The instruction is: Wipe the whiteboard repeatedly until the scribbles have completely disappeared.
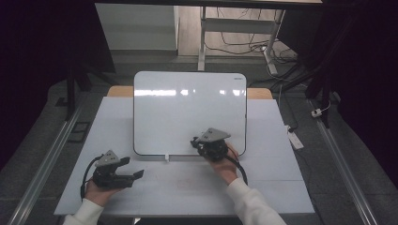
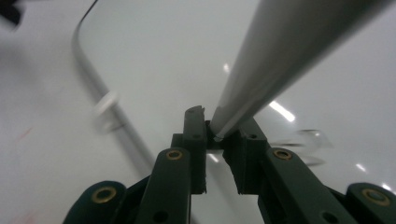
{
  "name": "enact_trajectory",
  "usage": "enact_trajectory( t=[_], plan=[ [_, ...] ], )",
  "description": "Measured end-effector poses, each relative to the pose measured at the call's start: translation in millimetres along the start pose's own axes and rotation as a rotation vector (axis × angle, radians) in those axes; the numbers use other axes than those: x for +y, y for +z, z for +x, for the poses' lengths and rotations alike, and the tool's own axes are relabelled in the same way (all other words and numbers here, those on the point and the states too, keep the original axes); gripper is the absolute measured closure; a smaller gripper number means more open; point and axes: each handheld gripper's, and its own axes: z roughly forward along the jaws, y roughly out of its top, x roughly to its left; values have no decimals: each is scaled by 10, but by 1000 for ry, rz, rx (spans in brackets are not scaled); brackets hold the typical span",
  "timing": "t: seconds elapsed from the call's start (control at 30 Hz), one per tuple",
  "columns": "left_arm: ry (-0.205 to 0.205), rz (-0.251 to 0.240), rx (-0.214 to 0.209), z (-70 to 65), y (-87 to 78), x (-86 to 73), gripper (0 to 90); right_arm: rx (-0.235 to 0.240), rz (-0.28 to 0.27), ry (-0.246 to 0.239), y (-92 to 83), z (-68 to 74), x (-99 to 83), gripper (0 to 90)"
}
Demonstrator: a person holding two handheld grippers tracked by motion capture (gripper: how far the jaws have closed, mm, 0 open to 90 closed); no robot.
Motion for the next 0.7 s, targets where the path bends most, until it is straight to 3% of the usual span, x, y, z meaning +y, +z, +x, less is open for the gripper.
enact_trajectory(
  t=[0.07, 0.17, 0.2, 0.27, 0.33, 0.4, 0.43, 0.53, 0.6, 0.7],
  plan=[
    [2, -2, 1, -9, -7, -1, 200, -18, 0, -15, -9, -25, 31, 773],
    [2, -8, 2, -13, -23, -1, 201, -103, -56, 59, -99, -244, 86, 773],
    [0, -8, 2, -11, -23, -1, 201, -113, -63, 83, -120, -288, 91, 773],
    [-1, -5, 1, 0, -14, -2, 201, -100, -49, 72, -114, -240, 73, 773],
    [-2, -1, 0, 7, -6, -2, 201, -39, -8, 27, -59, -93, 22, 773],
    [1, -2, -1, 1, -7, -2, 201, -22, 10, -22, -36, 2, -14, 773],
    [2, -2, 0, -4, -11, -2, 201, -20, 10, -20, -41, -20, -6, 773],
    [3, -6, 2, -13, -22, -2, 201, -96, -43, 39, -116, -209, 38, 773],
    [-1, -8, 3, -9, -20, -1, 201, -105, -56, 78, -144, -259, 35, 773],
    [-4, -2, 0, 8, -7, -1, 201, -42, 4, 7, -90, -67, -31, 773]
  ],
)
